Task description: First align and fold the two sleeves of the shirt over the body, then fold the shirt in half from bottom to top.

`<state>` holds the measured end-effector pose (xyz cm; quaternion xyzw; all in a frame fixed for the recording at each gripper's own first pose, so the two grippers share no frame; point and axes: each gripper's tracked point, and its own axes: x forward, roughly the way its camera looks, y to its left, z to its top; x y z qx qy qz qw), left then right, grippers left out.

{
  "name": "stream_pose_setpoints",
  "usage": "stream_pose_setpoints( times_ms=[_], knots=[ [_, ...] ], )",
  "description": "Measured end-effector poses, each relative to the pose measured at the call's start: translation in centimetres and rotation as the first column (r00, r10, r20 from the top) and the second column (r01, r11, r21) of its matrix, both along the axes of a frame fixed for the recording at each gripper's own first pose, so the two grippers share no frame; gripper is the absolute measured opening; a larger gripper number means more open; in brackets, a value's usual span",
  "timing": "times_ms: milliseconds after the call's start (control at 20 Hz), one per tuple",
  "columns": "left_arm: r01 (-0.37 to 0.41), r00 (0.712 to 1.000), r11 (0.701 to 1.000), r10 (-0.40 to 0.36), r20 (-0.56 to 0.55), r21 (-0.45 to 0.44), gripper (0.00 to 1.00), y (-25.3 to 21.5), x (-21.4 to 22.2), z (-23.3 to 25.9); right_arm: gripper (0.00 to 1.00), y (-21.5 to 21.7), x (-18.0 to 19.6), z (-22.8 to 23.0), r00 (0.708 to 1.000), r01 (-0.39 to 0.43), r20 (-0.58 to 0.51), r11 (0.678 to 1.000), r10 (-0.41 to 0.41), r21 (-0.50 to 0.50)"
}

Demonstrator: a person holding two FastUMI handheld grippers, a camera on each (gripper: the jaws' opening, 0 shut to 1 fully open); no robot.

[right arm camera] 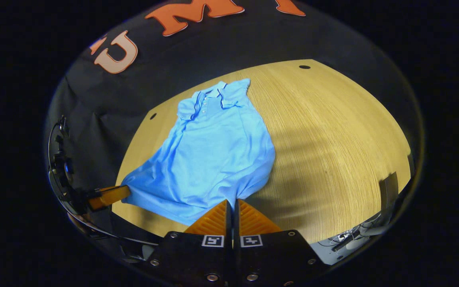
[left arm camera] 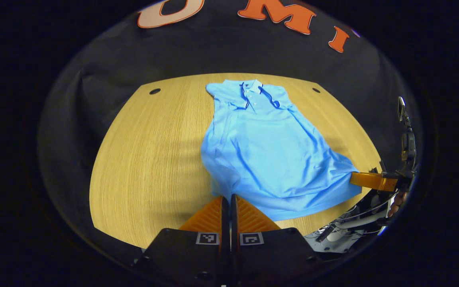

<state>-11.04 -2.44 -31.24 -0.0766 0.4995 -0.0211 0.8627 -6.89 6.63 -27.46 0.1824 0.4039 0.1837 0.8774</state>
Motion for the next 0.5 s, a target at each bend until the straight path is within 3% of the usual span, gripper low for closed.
stream_pose_setpoints(
  times_ms=[250,400,500],
  knots=[
    [-0.005,0.994,1.0,0.005,0.106,0.002,0.05,-0.1,4.3,3.3,0.01,-0.9,3.6,4.2,0.996,0.04,0.076,0.997,-0.044,0.062],
    [-0.05,0.991,0.997,0.056,0.12,-0.056,0.05,0.4,7.2,4.9,0.01,-1.7,5.4,6.7,0.992,0.049,0.112,0.995,-0.058,0.089],
    [-0.055,0.987,0.997,0.062,0.149,-0.049,0.05,1.4,9.5,5.6,0.01,-1.6,7.4,7.9,0.989,0.056,0.132,0.993,-0.07,0.101]
  ],
)
